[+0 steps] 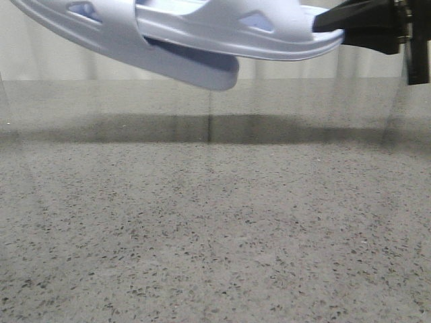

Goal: Insert blue slippers together front up

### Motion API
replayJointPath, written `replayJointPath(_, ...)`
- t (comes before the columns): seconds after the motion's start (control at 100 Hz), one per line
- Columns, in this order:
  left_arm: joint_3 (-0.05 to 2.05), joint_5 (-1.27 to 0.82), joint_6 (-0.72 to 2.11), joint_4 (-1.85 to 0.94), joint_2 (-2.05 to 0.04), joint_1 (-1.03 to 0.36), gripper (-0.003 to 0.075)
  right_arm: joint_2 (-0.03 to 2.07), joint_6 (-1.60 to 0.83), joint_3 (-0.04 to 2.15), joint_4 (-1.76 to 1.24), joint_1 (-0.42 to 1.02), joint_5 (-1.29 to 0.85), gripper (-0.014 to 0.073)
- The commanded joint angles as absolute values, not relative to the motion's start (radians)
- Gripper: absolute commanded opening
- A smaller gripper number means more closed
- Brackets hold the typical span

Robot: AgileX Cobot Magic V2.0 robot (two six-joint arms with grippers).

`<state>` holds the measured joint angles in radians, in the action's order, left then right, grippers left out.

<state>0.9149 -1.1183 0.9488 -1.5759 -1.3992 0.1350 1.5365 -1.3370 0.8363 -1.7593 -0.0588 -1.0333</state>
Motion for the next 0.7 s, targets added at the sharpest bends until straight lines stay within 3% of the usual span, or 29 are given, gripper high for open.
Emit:
replayJointPath(0.0,0.939,-1.267,0.938,-1.66,-1.364,0.107,0.0015,1.533,-1.36,0.899,-1.802,-0.007,-1.16,-0.0102)
replayJointPath(0.43,0.939,-1.267,0.938,-1.658,-1.364,0.107,0.0015,1.584,-1.36,0.996,-1.794,0.097,-1.105,-0.0092)
replayJointPath(0.69,0.939,-1.232,0.938,-1.653,-1.364,0.111,0.0015,1.584,-1.352,0.996,-1.752,0.039,-1.147,0.0062)
